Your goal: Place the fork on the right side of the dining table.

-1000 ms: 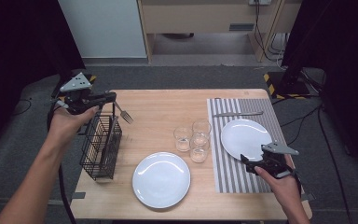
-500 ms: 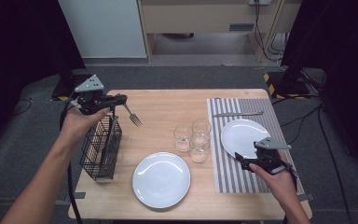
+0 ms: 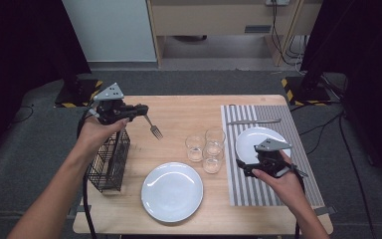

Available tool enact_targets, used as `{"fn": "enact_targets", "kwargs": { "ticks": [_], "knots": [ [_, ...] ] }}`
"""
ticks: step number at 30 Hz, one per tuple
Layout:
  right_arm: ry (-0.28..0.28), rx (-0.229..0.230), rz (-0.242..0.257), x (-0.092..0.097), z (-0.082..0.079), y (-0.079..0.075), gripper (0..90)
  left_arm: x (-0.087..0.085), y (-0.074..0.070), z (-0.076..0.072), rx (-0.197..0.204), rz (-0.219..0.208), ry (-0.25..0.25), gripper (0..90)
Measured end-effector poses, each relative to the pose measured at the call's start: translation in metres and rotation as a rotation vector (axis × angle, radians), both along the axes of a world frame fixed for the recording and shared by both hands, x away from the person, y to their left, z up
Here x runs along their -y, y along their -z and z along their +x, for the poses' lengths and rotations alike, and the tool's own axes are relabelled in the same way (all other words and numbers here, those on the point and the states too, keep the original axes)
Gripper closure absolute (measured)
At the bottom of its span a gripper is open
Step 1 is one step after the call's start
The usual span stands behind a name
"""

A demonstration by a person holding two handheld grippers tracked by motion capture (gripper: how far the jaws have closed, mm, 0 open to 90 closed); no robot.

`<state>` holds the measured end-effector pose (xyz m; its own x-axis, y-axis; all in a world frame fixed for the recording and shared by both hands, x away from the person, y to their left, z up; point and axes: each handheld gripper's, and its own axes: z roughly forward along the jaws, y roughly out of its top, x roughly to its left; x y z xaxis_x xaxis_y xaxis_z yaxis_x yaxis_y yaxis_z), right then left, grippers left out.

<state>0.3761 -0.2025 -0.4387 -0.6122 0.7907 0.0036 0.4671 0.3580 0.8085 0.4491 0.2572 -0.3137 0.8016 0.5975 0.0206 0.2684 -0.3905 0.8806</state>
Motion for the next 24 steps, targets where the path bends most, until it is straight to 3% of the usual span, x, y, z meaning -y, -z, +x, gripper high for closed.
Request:
{"fn": "enact_targets", "kwargs": {
  "ticks": [5,15,24],
  "knots": [
    [-0.049,-0.004,-0.010,-0.013,0.004,-0.002,16.0,0.002,0.004,-0.006,0.004,-0.009,0.006,86.8],
    [-0.147,0.006,-0.023,-0.038,0.010,-0.011,17.5,0.009,0.006,-0.018,0.014,0.019,0.005,86.8],
    [-0.171,0.014,-0.020,-0.043,0.013,-0.012,17.7,0.019,0.012,-0.022,0.016,0.015,0.003,86.8]
  ]
}}
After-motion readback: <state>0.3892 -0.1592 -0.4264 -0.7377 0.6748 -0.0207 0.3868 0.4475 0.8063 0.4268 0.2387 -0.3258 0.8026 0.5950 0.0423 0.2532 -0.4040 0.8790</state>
